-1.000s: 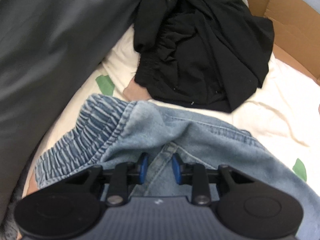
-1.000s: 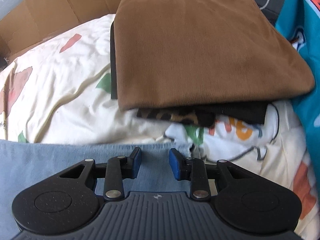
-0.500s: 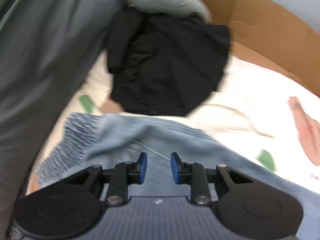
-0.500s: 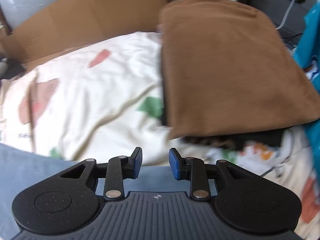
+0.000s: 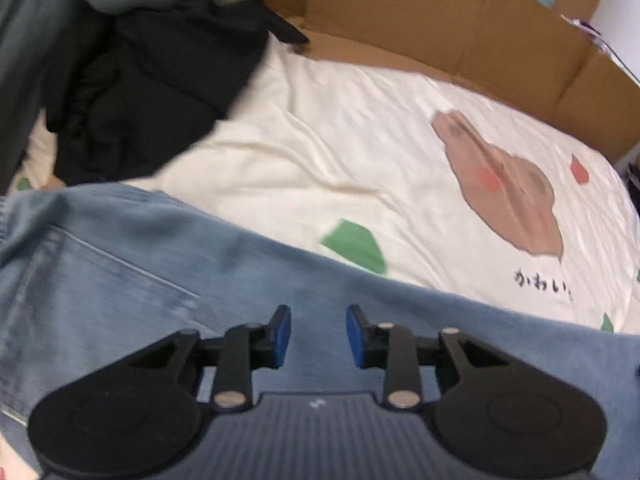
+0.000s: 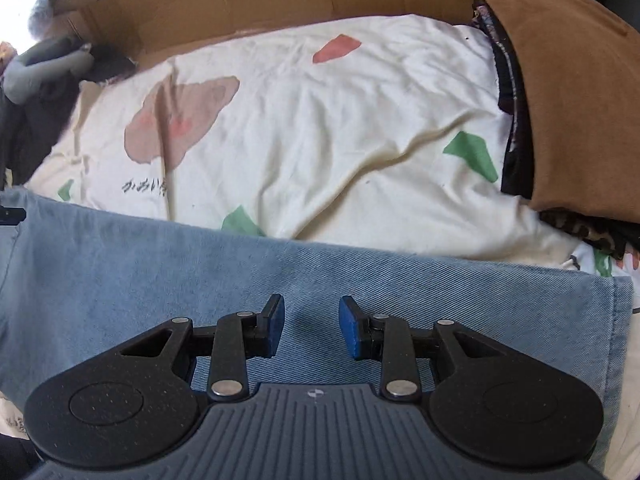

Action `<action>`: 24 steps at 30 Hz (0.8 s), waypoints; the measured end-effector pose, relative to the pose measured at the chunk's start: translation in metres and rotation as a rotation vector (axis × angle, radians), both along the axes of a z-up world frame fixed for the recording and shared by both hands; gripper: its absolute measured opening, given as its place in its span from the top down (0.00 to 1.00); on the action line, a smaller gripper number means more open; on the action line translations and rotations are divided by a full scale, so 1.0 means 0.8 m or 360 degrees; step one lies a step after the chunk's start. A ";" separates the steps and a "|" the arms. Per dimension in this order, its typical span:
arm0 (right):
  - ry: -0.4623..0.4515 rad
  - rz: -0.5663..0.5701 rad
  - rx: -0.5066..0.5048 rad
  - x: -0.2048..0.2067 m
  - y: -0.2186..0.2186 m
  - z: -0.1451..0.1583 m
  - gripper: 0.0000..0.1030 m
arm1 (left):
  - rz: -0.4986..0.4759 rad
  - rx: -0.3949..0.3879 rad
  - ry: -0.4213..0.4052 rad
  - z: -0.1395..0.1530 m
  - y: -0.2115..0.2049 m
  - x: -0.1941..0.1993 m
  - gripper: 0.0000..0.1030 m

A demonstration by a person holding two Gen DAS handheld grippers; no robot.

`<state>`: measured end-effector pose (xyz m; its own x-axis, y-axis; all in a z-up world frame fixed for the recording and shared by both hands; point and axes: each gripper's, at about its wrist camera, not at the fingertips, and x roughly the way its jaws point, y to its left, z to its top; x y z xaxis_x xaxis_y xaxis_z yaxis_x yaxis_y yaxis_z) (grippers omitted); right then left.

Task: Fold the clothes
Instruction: 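Move both open grippers over the jeans waistband, then move the open right gripper to the hem of the jeans leg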

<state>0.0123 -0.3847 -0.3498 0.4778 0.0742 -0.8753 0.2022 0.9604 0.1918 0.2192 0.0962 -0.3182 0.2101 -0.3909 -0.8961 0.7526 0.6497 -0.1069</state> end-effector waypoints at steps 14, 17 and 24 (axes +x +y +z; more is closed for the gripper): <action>0.0041 0.0011 -0.0028 0.049 0.009 -0.039 0.63 | 0.0026 0.0047 -0.0038 -0.056 -0.035 0.017 0.68; 0.0044 0.0004 -0.0046 0.055 0.011 -0.042 0.63 | 0.0038 0.0050 -0.0013 -0.056 -0.037 0.021 0.68; 0.0044 -0.0102 0.0016 0.066 0.003 -0.038 0.62 | 0.0069 0.0087 0.0015 -0.057 -0.047 0.026 0.68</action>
